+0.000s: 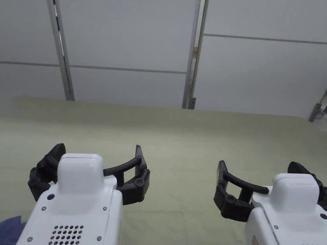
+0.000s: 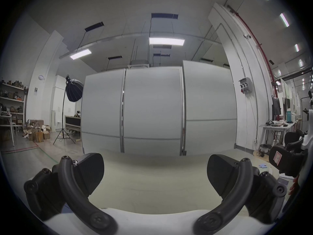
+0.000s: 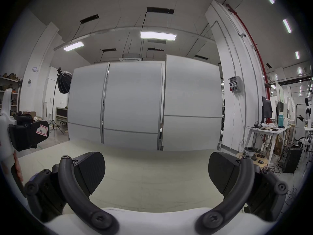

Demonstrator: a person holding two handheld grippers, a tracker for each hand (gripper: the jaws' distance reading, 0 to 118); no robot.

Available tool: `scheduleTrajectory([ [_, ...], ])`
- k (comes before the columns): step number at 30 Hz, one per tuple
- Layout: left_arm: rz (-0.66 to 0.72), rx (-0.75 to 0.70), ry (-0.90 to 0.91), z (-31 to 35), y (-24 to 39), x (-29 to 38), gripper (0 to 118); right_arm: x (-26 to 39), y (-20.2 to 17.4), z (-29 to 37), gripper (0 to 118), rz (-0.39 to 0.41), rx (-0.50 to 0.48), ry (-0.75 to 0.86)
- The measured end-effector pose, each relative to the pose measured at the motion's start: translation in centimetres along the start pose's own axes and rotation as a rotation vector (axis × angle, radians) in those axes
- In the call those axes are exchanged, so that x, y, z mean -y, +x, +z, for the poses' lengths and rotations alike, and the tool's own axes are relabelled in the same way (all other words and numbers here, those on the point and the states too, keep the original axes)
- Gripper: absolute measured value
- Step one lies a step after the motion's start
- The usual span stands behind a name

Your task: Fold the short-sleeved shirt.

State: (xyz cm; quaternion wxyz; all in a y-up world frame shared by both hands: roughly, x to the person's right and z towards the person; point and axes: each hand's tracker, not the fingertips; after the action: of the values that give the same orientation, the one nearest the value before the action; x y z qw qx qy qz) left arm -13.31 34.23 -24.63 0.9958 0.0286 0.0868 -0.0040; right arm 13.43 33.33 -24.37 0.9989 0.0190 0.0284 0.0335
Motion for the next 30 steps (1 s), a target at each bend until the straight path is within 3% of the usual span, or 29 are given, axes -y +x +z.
scheduleTrajectory([
  [7, 0.008, 0.037, -0.331, -8.8, 0.1, 8.5, 118, 6.5, -1.5, -8.4, 118, 0.003, -0.046, -0.222],
  [18, 0.009, -0.023, -0.95, -22.6, 0.8, 29.4, 118, 25.4, -3.6, -24.4, 118, -0.037, -0.06, -0.821],
  [22, 0.039, -0.047, -1.03, -22.7, 0.5, 33.5, 118, 29.7, -4.0, -25.5, 118, -0.059, -0.025, -0.937],
  [24, 0.011, -0.04, -0.919, -21.9, 0.7, 33.6, 118, 31.2, -4.2, -25.7, 118, -0.057, -0.009, -0.972],
  [30, 0.019, -0.042, -0.944, -21.6, 0.7, 33.6, 118, 31.1, -3.9, -25.1, 118, -0.065, -0.022, -0.922],
])
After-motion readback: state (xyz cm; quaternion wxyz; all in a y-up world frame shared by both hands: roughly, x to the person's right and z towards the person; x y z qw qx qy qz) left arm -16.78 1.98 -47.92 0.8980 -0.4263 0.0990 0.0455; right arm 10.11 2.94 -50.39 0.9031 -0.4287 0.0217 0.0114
